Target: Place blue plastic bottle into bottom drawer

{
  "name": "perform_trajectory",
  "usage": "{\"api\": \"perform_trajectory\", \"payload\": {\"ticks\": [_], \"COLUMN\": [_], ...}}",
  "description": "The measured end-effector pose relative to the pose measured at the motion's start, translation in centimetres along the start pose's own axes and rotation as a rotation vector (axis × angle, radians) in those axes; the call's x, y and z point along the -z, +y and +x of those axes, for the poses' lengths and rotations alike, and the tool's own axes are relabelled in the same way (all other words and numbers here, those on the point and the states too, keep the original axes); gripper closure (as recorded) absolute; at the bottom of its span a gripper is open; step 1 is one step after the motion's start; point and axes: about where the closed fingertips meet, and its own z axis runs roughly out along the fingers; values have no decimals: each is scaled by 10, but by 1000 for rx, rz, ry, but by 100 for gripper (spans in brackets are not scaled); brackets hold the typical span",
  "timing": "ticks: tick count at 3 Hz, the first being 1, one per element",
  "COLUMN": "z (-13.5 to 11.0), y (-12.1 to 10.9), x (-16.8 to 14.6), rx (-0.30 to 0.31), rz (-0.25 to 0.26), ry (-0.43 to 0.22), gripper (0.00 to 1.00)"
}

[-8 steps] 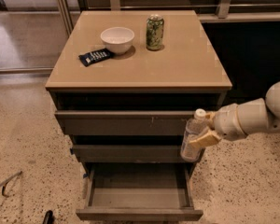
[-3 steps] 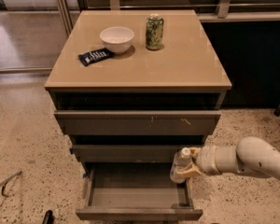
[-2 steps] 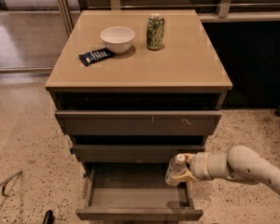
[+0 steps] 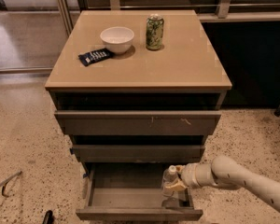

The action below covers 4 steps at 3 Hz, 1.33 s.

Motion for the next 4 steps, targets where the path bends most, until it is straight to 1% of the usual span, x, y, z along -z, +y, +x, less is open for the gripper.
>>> {"api": "perform_trajectory", "payload": {"ticks": [1,2,3,4], "z": [0,10,26,38], "y": [0,-1,-7,-11], "x": [0,-11,-32,-52], "rx": [0,18,38,56], "rz": [0,8,10,-2], "ry": [0,1,-8,-23], "gripper": [100,100,100,100]}}
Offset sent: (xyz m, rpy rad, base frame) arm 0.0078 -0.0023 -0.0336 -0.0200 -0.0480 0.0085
